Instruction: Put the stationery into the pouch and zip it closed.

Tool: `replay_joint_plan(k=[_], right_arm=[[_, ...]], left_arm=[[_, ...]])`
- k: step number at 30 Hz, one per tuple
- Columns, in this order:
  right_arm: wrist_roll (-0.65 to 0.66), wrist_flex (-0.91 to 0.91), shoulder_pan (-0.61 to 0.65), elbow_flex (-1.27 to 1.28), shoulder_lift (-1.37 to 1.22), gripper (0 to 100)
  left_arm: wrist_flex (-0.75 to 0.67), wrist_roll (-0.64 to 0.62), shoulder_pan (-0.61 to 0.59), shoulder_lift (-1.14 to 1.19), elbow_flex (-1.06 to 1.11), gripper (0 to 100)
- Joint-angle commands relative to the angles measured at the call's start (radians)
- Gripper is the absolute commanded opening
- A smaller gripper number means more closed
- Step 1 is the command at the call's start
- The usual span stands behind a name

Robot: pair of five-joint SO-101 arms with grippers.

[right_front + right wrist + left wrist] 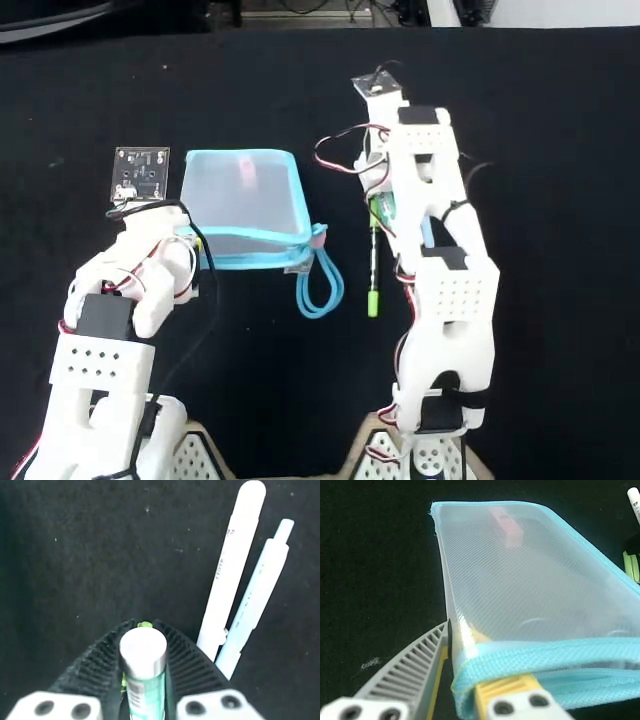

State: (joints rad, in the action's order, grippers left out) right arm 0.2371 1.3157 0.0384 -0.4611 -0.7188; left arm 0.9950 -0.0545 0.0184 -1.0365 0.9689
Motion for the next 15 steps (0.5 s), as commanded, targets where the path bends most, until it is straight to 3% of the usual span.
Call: replay_joint_plan(k=[1, 10, 15], right_arm=[[0.000, 0.091, -0.008, -0.104, 0.038, 1.1], [0.060, 0.155, 0.032, -0.039, 0.114, 1.1], [0.072, 0.189, -0.084, 0.027, 0.263, 1.1]], left_arm=[[-0.011, -0.009, -0.005, -0.008, -0.002, 3], [-0.011, -0.009, -0.005, -0.008, -0.005, 3], [-0.017, -0.009, -0.005, -0.008, -0.002, 3]])
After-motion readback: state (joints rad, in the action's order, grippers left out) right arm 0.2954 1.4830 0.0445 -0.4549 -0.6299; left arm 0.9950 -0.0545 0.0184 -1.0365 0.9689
